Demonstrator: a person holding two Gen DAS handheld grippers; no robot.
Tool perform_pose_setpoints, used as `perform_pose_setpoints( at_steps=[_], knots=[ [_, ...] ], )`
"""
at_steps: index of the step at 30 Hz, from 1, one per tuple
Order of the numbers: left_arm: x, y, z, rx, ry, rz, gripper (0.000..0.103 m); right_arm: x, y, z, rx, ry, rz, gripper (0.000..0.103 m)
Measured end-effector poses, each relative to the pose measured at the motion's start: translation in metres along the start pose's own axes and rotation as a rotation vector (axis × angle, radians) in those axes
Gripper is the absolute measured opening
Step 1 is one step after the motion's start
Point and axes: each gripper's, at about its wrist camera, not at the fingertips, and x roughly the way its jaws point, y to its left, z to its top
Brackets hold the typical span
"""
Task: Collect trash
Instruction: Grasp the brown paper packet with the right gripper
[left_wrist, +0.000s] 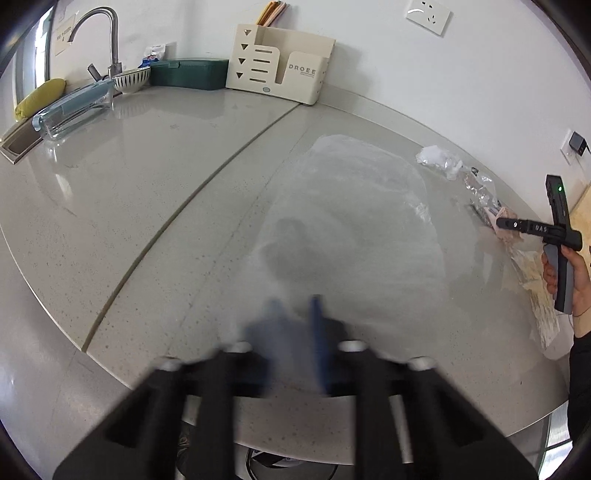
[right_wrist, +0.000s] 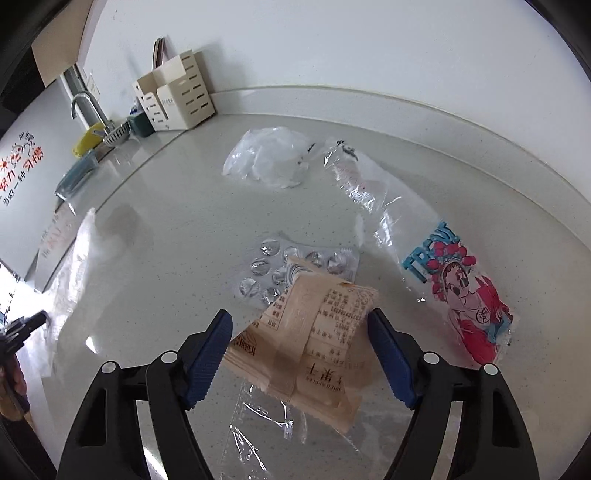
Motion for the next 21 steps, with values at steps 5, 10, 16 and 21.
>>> perform_pose_setpoints(
  at_steps=[5,10,16,21],
  knots=[
    [-0.011,-0.008,-0.010,0.007,-0.075,-0.087,0.001,-0.008,-0.005,-0.004,0.015,-0.018,0.029,0.046],
    [-0.041,-0.022,-0.015,0.037,-0.138,-0.096,0.001,-0.018,-0.007,-0.011,0.039,-0.050,0.056,0.040],
    [-0.089,-0.027,-0.030,0.029,-0.213,-0.119,0.001,-0.053,0.006,-0.022,0.036,-0.136,0.105,0.039],
    [-0.127,-0.029,-0.057,0.027,-0.245,-0.102,0.001,-0.088,0.046,-0.052,-0.043,-0.171,0.159,0.039]
  ],
)
